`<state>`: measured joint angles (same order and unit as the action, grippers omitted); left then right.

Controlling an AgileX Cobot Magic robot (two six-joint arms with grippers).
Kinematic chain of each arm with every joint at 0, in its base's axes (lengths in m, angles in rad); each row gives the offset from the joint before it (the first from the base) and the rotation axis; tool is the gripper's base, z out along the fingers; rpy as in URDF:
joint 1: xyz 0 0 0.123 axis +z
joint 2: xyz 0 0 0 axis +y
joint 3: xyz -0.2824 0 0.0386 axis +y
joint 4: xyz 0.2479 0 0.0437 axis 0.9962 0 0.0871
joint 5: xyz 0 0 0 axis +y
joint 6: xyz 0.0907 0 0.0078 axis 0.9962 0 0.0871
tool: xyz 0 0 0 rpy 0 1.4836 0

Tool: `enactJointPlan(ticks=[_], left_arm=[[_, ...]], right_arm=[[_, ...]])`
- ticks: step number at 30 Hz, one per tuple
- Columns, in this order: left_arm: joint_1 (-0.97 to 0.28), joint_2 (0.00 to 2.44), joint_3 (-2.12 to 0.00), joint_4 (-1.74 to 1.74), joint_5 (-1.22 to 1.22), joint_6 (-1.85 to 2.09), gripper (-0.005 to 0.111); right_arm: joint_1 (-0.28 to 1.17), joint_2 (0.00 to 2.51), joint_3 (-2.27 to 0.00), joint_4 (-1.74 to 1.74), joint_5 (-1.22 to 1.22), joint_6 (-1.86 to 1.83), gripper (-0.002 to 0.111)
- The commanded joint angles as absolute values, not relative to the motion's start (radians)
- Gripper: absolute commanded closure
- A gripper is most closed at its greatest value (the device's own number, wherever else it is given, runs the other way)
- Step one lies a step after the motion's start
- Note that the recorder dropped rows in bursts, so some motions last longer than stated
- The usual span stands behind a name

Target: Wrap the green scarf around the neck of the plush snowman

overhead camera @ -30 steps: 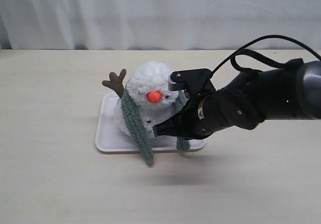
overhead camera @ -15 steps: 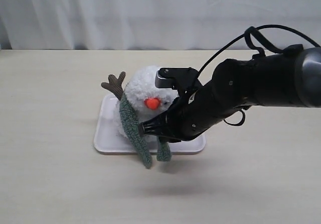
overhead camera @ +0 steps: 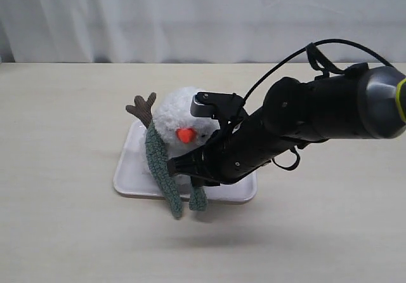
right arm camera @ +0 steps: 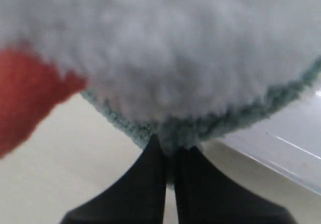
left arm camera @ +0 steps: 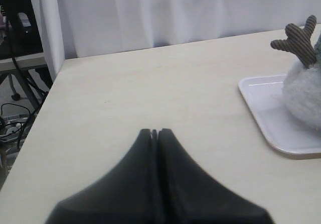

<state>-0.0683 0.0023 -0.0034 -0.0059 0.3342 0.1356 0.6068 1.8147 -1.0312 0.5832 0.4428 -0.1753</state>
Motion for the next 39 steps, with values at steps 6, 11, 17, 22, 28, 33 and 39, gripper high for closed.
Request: enactJointPlan(ticks=[6,11,17,22,28,33,39], left_arm=[[-0.065,0.000,0.000,-0.009,0.323,0.134,0.107],[-0.065,0.000,0.000,-0.009,0.323,0.134,0.107],[-0.065,0.000,0.000,-0.009,0.323,0.134,0.107],[-0.065,0.000,0.000,-0.009,0.323,0.134,0.107],[-0.065,0.000,0.000,-0.009,0.323,0.134,0.107],[-0.065,0.000,0.000,-0.009,0.323,0.134,0.107],[-0.065,0.000,0.000,-0.009,0.323,0.134,0.107]], right_arm=[[0.608,1.820,-1.034,0.596,0.467,-0.228,0.084],[0.608,1.820,-1.034,0.616,0.518,-0.232,0.056],[0.608,1.820,-1.034,0.616,0.599,-0.251,0.053],[0.608,1.820,-1.029,0.616,0.637,-0.262,0.053],[0.614,1.820,-0.965,0.621,0.515,-0.281,0.053],[0.737,1.828,-0.909,0.621,0.235,-0.348,0.053],[0.765,1.876,-0.909,0.621,0.118,-0.294,0.044]])
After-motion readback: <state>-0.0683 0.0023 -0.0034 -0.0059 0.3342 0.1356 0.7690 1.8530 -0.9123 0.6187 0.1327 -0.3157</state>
